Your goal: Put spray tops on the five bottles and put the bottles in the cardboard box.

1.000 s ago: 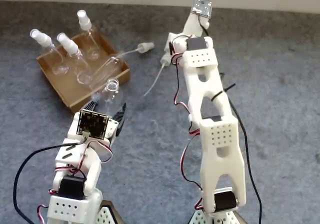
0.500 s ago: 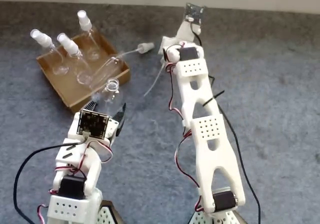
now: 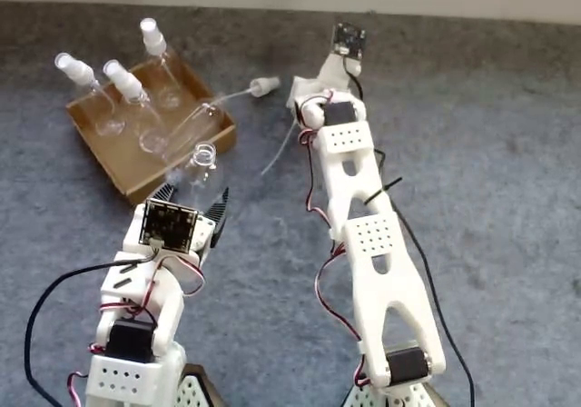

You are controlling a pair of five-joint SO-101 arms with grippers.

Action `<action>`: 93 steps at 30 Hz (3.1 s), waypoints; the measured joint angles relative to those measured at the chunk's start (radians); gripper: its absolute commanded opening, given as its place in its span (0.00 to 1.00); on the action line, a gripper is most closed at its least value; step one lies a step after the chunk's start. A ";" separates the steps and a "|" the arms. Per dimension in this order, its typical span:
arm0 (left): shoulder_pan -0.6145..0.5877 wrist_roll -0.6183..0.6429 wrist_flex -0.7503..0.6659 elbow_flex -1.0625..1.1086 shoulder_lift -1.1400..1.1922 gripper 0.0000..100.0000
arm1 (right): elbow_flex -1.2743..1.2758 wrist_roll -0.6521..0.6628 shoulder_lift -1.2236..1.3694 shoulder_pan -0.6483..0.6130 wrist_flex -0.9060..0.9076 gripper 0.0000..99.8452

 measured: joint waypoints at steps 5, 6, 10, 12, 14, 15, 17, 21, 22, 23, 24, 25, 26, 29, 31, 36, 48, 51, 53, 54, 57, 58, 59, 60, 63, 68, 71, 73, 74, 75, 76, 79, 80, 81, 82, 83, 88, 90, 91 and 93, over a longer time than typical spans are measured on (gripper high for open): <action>0.000 0.000 0.000 0.000 0.000 0.12 | -0.006 0.014 0.002 0.000 0.037 0.18; 0.000 0.000 0.000 0.000 0.000 0.12 | -0.008 0.043 0.000 -0.002 0.060 0.18; 0.000 0.000 0.000 0.000 0.000 0.12 | -0.034 0.255 0.000 -0.006 0.161 0.18; 0.000 0.000 0.000 0.000 0.000 0.12 | -0.043 0.345 -0.002 -0.009 0.204 0.18; 0.000 0.000 0.000 0.000 0.000 0.12 | -0.048 0.387 -0.003 -0.009 0.233 0.18; 0.000 0.000 0.000 0.000 0.000 0.12 | -0.051 0.393 -0.003 -0.009 0.245 0.18; 0.000 0.000 0.000 0.000 0.000 0.12 | -0.054 0.404 -0.003 -0.009 0.269 0.18; 0.000 0.000 0.000 0.000 0.000 0.12 | -0.068 0.408 -0.003 -0.011 0.316 0.18; 0.000 0.000 0.000 0.000 0.000 0.12 | -0.071 0.408 -0.003 -0.008 0.321 0.18; 0.000 0.000 0.000 0.000 0.000 0.12 | -0.071 0.408 -0.005 -0.005 0.328 0.18; 0.000 0.000 0.000 0.000 0.000 0.12 | -0.071 0.408 -0.006 0.000 0.334 0.18; 0.000 0.000 0.000 0.000 0.000 0.12 | -0.072 0.408 -0.014 0.003 0.345 0.18; 0.000 0.000 0.000 0.000 0.000 0.12 | -0.072 0.408 -0.021 0.008 0.364 0.18; 0.000 0.000 0.000 0.000 0.000 0.12 | -0.069 0.408 -0.054 0.017 0.437 0.18; 0.000 0.000 0.000 0.000 0.000 0.12 | -0.069 0.408 -0.075 0.025 0.506 0.18; 0.000 0.000 0.000 0.000 0.000 0.12 | -0.068 0.407 -0.123 0.032 0.643 0.18; 0.000 0.000 0.000 0.000 0.000 0.12 | -0.068 0.037 -0.210 0.028 0.779 0.18; 0.000 0.000 0.000 0.000 0.000 0.12 | -0.068 -0.043 -0.210 0.009 0.781 0.18; 0.000 0.000 0.000 0.000 0.000 0.12 | -0.068 -0.095 -0.209 -0.011 0.781 0.18; 0.000 0.000 0.000 0.000 0.000 0.12 | -0.068 -0.114 -0.199 -0.018 0.781 0.18; 0.000 0.000 0.000 0.000 0.000 0.12 | -0.068 -0.141 -0.141 -0.034 0.775 0.18; 0.000 0.000 0.000 0.000 0.000 0.12 | -0.068 -0.144 -0.121 -0.034 0.767 0.18; 0.000 0.000 0.000 0.000 0.000 0.12 | -0.069 -0.146 -0.109 -0.034 0.763 0.18; 0.000 0.000 0.000 0.000 0.000 0.12 | -0.071 -0.146 -0.100 -0.034 0.753 0.18; 0.000 0.000 0.000 0.000 0.000 0.12 | -0.072 -0.146 -0.095 -0.034 0.750 0.16; 0.000 0.000 0.000 0.000 0.000 0.12 | -0.072 -0.146 -0.095 -0.018 0.781 0.00; 0.000 0.000 0.000 0.000 0.000 0.12 | -0.071 -0.146 -0.098 0.012 0.798 0.01; 0.000 0.000 0.000 0.000 0.000 0.12 | -0.071 -0.147 -0.098 0.026 0.799 0.01; 0.000 0.000 0.000 0.000 0.000 0.12 | -0.071 -0.149 -0.098 0.028 0.799 0.01; 0.000 0.000 0.000 0.000 0.000 0.12 | -0.071 -0.149 -0.098 0.034 0.799 0.01; 0.000 0.000 0.000 0.000 0.000 0.12 | -0.071 -0.149 -0.098 0.041 0.799 0.01; 0.000 0.000 0.000 0.000 0.000 0.12 | -0.071 -0.075 -0.103 0.064 0.799 0.01; 0.000 0.000 0.000 0.000 0.000 0.12 | -0.069 -0.026 -0.114 0.072 0.799 0.00; 0.000 0.000 0.000 0.000 0.000 0.12 | -0.068 0.028 -0.123 0.084 0.799 0.00; 0.000 0.000 0.000 0.000 0.000 0.12 | -0.068 0.083 -0.137 0.101 0.799 0.00; 0.000 0.000 0.000 0.000 0.000 0.12 | -0.068 0.135 -0.153 0.118 0.799 0.00; 0.000 0.000 0.000 0.000 0.000 0.12 | -0.068 0.230 -0.276 0.157 0.801 0.00; 0.000 0.000 0.000 0.000 0.000 0.12 | -0.068 0.232 -0.330 0.163 0.801 0.00; 0.002 0.000 0.000 0.000 0.000 0.12 | -0.068 0.232 -0.359 0.163 0.802 0.00; 0.023 0.000 0.005 0.000 0.000 0.12 | -0.068 0.235 -0.428 0.169 0.802 0.00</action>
